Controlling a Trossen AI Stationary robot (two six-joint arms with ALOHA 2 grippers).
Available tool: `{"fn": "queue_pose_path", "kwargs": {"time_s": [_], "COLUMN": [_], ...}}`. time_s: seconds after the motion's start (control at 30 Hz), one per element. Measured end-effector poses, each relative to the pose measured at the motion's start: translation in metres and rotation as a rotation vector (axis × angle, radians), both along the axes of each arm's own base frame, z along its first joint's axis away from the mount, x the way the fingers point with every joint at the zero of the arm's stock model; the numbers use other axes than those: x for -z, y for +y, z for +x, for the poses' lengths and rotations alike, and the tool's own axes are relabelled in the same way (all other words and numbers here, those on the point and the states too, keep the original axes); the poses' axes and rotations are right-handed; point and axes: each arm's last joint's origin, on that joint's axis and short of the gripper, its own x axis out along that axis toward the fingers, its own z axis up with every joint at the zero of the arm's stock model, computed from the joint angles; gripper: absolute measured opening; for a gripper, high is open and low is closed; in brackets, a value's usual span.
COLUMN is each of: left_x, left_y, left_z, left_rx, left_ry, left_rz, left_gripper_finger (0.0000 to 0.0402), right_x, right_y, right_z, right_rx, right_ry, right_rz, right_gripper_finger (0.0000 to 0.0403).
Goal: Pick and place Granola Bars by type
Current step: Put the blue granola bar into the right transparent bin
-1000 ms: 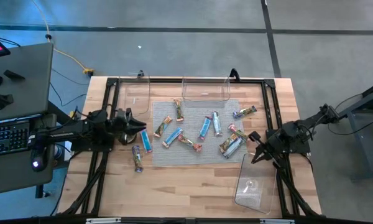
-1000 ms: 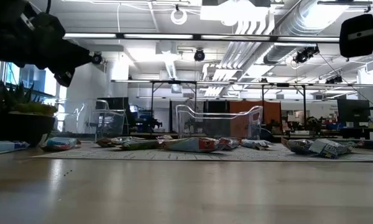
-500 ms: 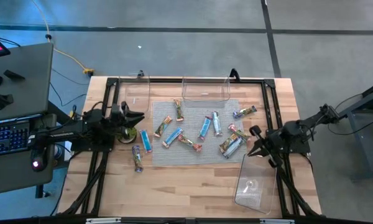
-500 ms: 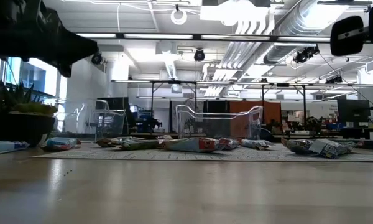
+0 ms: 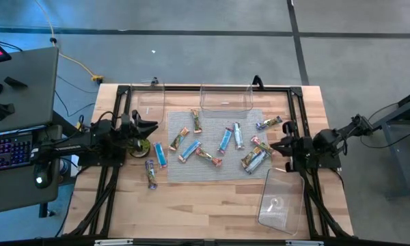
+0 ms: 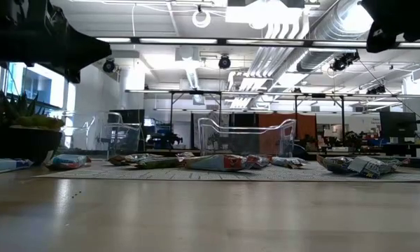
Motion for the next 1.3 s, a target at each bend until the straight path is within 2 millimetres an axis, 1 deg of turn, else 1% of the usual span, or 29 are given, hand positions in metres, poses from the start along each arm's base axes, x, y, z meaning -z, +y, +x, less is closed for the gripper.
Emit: {"fn": "queue_pose_path", "kwargs": {"time_s": [0.07, 0.23, 0.33, 0.4, 0.47, 0.53, 0.63, 0.7, 0.8, 0.9, 0.97, 1.07, 1.13, 1.2, 1.3], "left_x": [0.000, -0.001, 0.000, 0.000, 0.001, 0.001, 0.003, 0.003, 0.002, 0.001, 0.001, 0.001, 0.001, -0.001, -0.003], "left_y": [0.000, 0.001, 0.001, 0.001, 0.001, 0.001, 0.001, 0.001, 0.001, 0.001, 0.001, 0.002, 0.002, 0.003, 0.004], "left_z": [0.000, 0.000, 0.000, 0.000, 0.000, 0.000, 0.000, 0.000, 0.000, 0.000, 0.000, 0.000, -0.001, -0.001, -0.002], "left_rx": [-0.001, -0.047, -0.060, -0.051, -0.044, -0.044, -0.043, -0.043, -0.044, -0.053, -0.057, -0.070, -0.097, -0.121, -0.144], "left_ry": [0.003, 0.015, 0.019, 0.021, 0.030, 0.038, 0.055, 0.053, 0.047, 0.037, 0.038, 0.036, 0.030, 0.013, -0.003], "left_rz": [0.001, 0.074, 0.079, 0.080, 0.079, 0.076, 0.073, 0.073, 0.074, 0.074, 0.073, 0.072, 0.069, 0.067, 0.065], "left_gripper_finger": [0.0080, 0.0080, 0.0080, 0.0080, 0.0080, 0.0080, 0.0080, 0.0080, 0.0080, 0.0080, 0.0080, 0.0080, 0.0080, 0.0080, 0.0080], "right_x": [0.000, -0.007, -0.013, -0.017, -0.023, -0.025, -0.024, -0.027, -0.038, -0.050, -0.053, -0.056, -0.065, -0.078, -0.098], "right_y": [0.000, -0.001, -0.002, -0.004, -0.007, -0.009, -0.009, -0.010, -0.014, -0.021, -0.023, -0.022, -0.022, -0.023, -0.027], "right_z": [0.000, -0.002, -0.005, -0.007, -0.010, -0.011, -0.011, -0.013, -0.022, -0.036, -0.040, -0.037, -0.036, -0.033, -0.029], "right_rx": [-0.007, 0.005, 0.029, 0.084, 0.192, 0.227, 0.248, 0.276, 0.368, 0.426, 0.454, 0.449, 0.437, 0.460, 0.575], "right_ry": [-0.004, -0.071, -0.135, -0.185, -0.234, -0.247, -0.236, -0.269, -0.391, -0.570, -0.616, -0.583, -0.523, -0.389, -0.128], "right_rz": [-0.007, 0.034, -0.002, -0.064, -0.114, -0.077, -0.072, -0.092, -0.173, -0.091, -0.083, -0.133, -0.137, -0.117, -0.072], "right_gripper_finger": [0.0000, 0.0000, 0.0000, 0.0000, 0.0000, 0.0000, 0.0000, 0.0000, 0.0000, 0.0000, 0.0000, 0.0000, 0.0000, 0.0000, 0.0000]}}
